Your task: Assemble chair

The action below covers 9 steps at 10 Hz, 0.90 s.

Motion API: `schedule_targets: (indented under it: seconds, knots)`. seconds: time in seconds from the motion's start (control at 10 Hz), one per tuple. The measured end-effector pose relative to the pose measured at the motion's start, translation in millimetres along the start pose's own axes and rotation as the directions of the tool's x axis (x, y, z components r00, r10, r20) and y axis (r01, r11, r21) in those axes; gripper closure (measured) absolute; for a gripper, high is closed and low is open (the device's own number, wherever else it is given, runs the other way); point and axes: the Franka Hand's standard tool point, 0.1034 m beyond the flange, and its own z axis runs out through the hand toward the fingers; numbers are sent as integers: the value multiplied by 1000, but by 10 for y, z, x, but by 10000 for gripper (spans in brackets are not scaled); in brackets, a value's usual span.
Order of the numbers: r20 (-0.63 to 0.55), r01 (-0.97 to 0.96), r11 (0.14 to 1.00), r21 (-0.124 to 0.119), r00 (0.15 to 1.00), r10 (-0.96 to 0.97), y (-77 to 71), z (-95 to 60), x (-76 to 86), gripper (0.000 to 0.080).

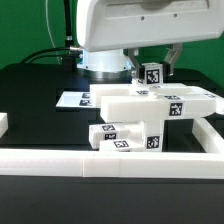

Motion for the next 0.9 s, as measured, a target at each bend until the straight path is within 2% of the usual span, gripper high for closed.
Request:
schedule_targets:
  seconds: [0.2,0.9]
  knots:
    - [3,5,1000,-2,1000,-5,12,10,84,514]
    - [-16,-15,1000,-8,1000,15,-6,29,113,514]
